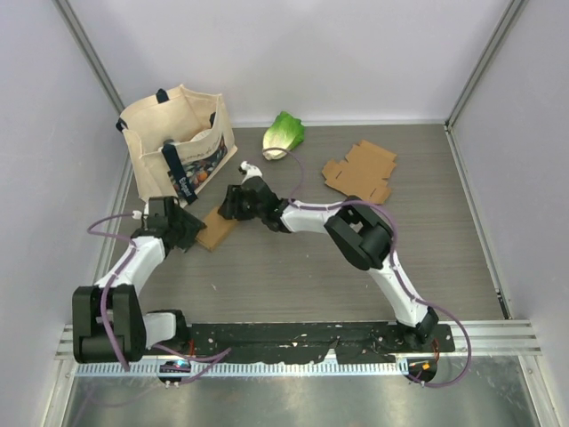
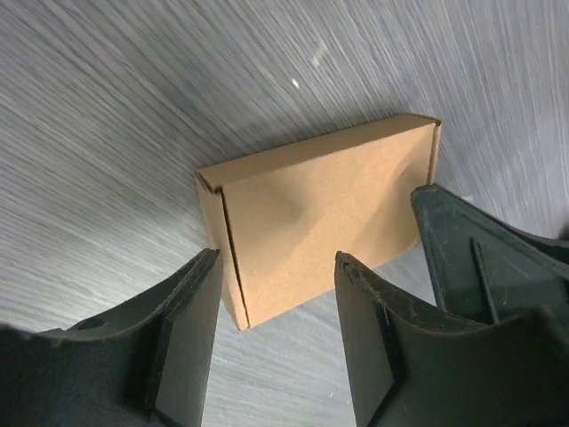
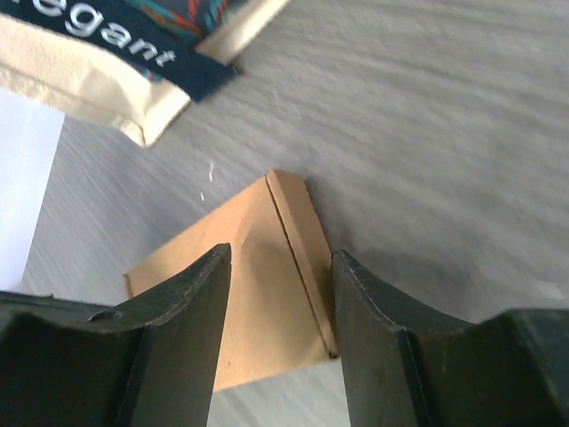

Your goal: Fold the paper box

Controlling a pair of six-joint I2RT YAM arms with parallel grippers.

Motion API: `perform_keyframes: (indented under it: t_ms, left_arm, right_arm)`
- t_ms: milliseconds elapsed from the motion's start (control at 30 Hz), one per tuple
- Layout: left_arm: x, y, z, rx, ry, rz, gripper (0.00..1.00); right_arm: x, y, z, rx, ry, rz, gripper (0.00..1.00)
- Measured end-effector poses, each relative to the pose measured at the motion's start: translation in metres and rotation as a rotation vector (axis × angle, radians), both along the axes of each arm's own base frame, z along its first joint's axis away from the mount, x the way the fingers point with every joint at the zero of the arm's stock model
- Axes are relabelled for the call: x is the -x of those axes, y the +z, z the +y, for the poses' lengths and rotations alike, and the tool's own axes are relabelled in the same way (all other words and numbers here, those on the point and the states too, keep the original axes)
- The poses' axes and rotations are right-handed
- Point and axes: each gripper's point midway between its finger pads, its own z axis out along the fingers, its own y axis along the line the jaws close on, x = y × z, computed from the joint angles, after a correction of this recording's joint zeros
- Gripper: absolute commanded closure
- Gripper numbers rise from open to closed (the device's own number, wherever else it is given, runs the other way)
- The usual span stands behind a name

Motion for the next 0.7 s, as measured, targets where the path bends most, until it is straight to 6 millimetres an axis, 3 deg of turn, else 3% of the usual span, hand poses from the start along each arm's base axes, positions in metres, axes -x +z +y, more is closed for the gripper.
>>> perform_keyframes:
  t_ms: [167, 267, 400, 467, 567, 633, 667, 700]
  left_arm:
    - [-0.005, -0.014, 0.031, 0.011, 0.103, 0.051, 0.37]
    - [-0.002, -0.014, 0.050, -0.031, 0.152, 0.071, 0.27]
    - [-0.005, 0.021, 0.069, -0.132, 0.181, -0.003, 0.23]
    - [-0.008, 0.056, 0.071, -0.178, 0.163, -0.091, 0.29]
    - [-0.024, 0.104, 0.052, -0.221, 0.061, -0.224, 0.34]
    - [-0.035, 0.123, 0.006, -0.217, -0.108, -0.299, 0.33]
    - [-0.037, 0.128, -0.026, -0.217, -0.213, -0.326, 0.33]
    - [-0.035, 0.130, -0.060, -0.217, -0.326, -0.348, 0.33]
  right_arm:
    - [-0.021, -0.009, 0.035, -0.031, 0.048, -0.035, 0.42]
    - [-0.025, -0.005, 0.042, -0.046, 0.056, -0.042, 0.29]
    - [-0.035, -0.002, 0.025, 0.030, 0.003, -0.032, 0.20]
    - [-0.039, -0.001, -0.004, 0.120, -0.049, -0.021, 0.18]
    - [-0.059, 0.017, -0.088, 0.246, -0.176, 0.013, 0.18]
    - [-0.086, 0.037, -0.163, 0.266, -0.304, 0.040, 0.20]
    - [-0.104, 0.049, -0.213, 0.260, -0.392, 0.049, 0.21]
    - [-0.123, 0.060, -0.281, 0.246, -0.511, 0.053, 0.22]
